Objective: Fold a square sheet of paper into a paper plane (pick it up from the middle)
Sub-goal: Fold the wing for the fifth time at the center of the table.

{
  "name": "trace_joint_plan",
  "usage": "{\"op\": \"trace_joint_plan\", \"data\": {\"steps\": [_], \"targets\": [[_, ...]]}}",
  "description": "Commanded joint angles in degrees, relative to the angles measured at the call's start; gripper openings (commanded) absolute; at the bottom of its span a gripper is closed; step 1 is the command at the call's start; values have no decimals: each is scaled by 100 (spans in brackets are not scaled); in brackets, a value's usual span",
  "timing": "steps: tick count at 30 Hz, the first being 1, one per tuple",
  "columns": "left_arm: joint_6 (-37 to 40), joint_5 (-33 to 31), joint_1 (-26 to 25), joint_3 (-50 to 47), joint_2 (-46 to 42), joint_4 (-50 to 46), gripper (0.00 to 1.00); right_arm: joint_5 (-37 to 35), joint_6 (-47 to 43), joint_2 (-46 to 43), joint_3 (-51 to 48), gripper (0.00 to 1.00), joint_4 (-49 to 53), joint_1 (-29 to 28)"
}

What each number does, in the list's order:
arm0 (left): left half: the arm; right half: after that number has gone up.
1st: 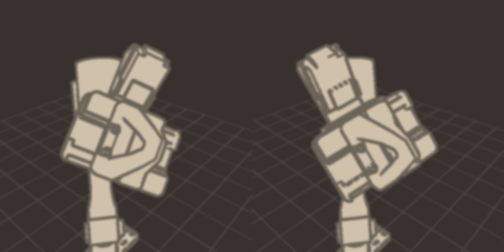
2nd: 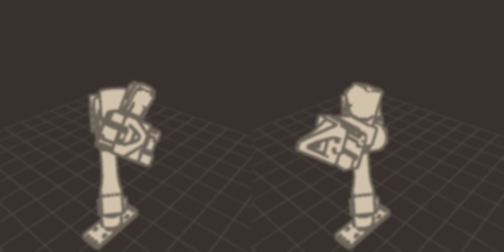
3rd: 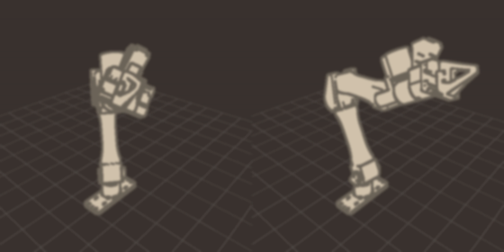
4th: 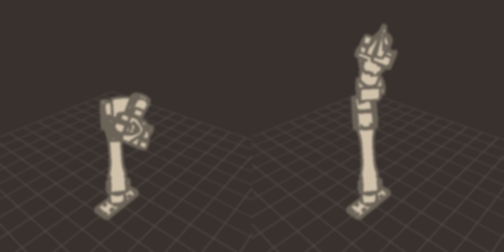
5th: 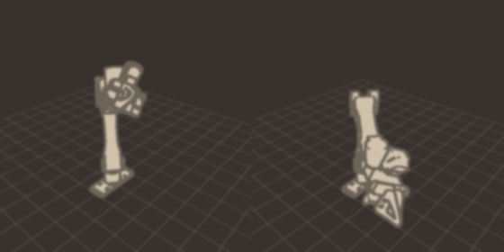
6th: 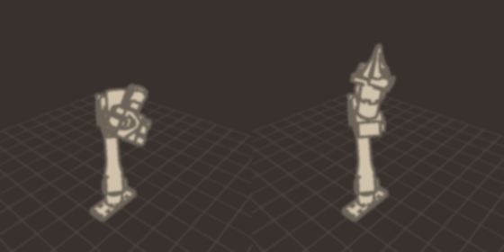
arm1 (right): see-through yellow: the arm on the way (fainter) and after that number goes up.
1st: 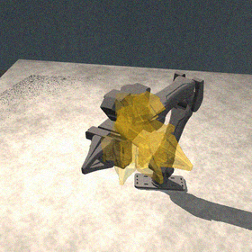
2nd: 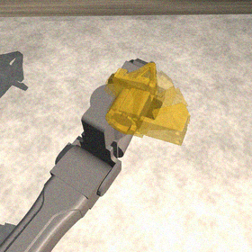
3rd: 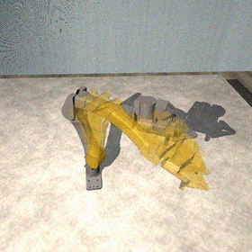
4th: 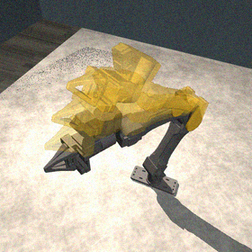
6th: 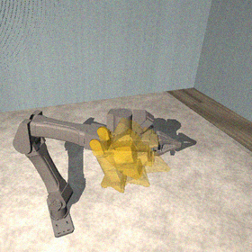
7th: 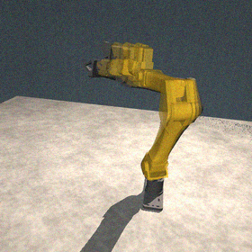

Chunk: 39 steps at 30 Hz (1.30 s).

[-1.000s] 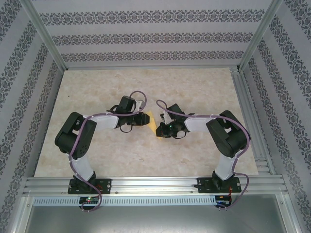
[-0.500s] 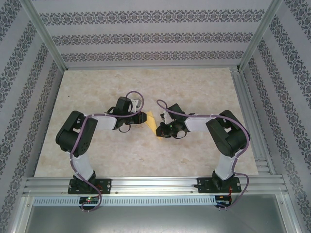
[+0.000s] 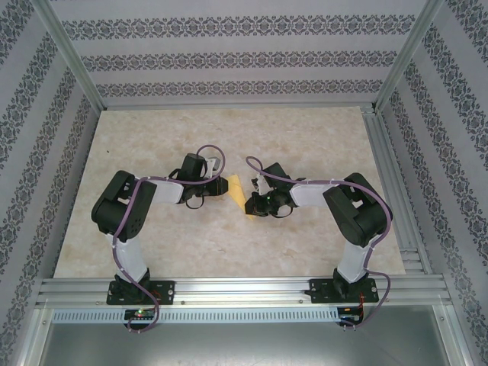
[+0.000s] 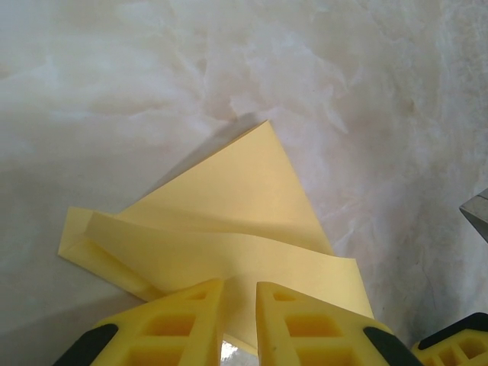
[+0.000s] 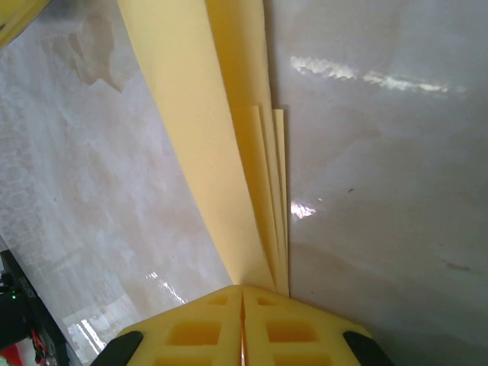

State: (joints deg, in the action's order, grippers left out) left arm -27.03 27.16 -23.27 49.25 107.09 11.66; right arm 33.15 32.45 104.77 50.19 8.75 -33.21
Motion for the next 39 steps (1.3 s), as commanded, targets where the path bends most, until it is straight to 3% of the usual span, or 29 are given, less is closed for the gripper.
{"op": "trace_joint_plan", "data": {"steps": [1, 12, 21, 34, 39], "targets": [[15, -70, 89, 135, 163, 85, 20, -652, -31, 421, -290, 9, 658, 36], [128, -277, 123, 417, 273, -433, 19, -795, -89, 508, -304, 9, 832, 34], [-159, -1174, 243, 392, 149, -962, 19, -1065, -129, 511, -304, 9, 1082, 34], [-134, -1403, 526, 1022, 210, -1580, 21, -1065, -133, 518, -310, 9, 1045, 17], [-127, -1200, 587, 964, -93, -1507, 21, -1039, -132, 506, -277, 9, 1040, 24]]}}
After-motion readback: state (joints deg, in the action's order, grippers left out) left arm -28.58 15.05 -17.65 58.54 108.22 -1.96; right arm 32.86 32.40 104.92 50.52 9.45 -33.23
